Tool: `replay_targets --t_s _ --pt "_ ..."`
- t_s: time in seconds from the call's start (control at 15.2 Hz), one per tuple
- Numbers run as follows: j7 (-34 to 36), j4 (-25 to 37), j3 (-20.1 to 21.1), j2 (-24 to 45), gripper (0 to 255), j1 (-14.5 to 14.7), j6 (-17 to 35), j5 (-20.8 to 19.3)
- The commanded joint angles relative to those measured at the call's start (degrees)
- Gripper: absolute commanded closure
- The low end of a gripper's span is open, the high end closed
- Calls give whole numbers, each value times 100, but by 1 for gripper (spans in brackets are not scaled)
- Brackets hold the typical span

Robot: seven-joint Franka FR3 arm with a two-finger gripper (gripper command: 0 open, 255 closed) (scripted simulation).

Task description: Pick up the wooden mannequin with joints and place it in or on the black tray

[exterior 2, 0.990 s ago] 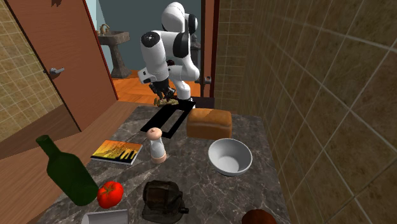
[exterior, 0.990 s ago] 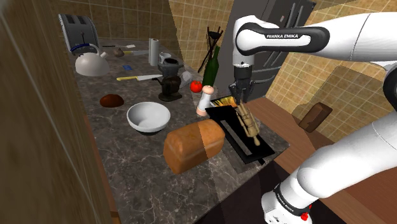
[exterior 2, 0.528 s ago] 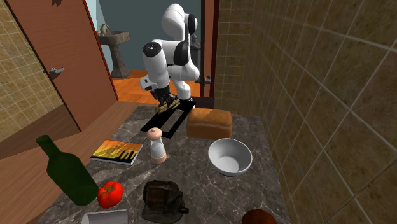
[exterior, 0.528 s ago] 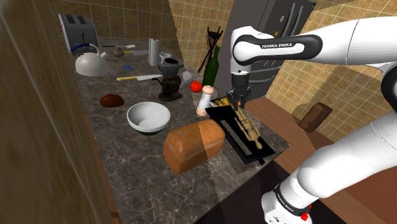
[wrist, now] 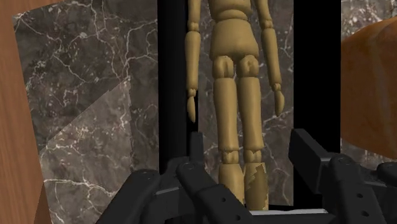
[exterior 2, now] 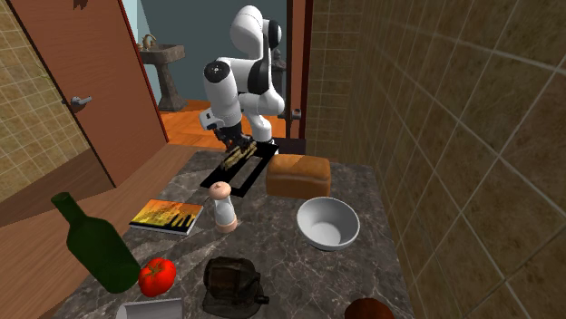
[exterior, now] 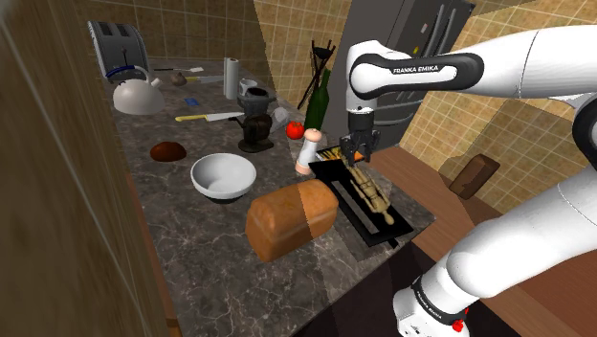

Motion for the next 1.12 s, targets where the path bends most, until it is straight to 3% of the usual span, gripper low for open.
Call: replay_targets --t_s 0.0,0.26,0.53,1.06 --pt "0 0 0 0 0 0 0 0" --pt "0 0 0 0 0 0 0 0" --pt "7 908 29 209 0 15 -701 5" --pt "7 908 29 209 0 15 -701 5"
